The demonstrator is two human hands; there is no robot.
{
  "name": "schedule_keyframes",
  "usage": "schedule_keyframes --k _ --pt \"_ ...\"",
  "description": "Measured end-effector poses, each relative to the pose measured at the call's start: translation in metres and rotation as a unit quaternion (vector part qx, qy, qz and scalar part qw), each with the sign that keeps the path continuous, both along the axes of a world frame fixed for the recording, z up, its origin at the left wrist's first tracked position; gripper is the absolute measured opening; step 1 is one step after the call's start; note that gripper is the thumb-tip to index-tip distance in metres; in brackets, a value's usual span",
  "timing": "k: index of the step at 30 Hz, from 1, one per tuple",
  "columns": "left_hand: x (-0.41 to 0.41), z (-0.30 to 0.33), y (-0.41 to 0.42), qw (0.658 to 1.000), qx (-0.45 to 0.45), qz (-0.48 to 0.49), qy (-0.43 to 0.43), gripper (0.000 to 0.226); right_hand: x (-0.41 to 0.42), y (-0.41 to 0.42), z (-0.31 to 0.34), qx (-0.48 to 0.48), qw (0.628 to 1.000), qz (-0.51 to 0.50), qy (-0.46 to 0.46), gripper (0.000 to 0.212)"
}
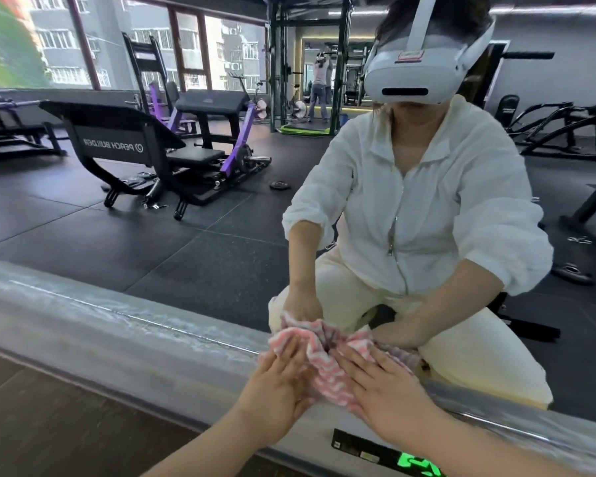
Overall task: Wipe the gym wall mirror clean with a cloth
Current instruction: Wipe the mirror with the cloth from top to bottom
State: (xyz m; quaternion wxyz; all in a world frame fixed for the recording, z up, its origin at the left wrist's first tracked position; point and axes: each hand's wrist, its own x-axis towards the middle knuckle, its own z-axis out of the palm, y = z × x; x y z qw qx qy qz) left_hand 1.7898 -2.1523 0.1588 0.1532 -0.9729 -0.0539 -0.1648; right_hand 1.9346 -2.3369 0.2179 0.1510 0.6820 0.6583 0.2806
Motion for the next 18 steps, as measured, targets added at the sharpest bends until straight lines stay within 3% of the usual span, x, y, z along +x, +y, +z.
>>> schedule_keyframes --k 5,10,13,18 --pt "-0.001 -0.003 -0.019 0.996 -0.009 0.028 -0.083 0.063 -0.017 0.01 -0.006 0.024 0.999 -0.01 0.023 0.062" --pt "-0.005 0.037 -0.004 0.98 -0.062 0.056 -0.178 0.057 -0.008 0.038 0.041 0.156 0.985 0.009 -0.077 0.071" --pt "0.01 0.099 0.005 0.959 -0.08 0.053 -0.265 0.052 -0.004 0.062 0.108 0.227 0.968 0.017 -0.108 0.067" --pt "0.036 0.239 0.001 0.902 -0.153 0.076 -0.396 0.063 -0.004 0.092 0.231 0.369 0.921 0.023 -0.121 0.057"
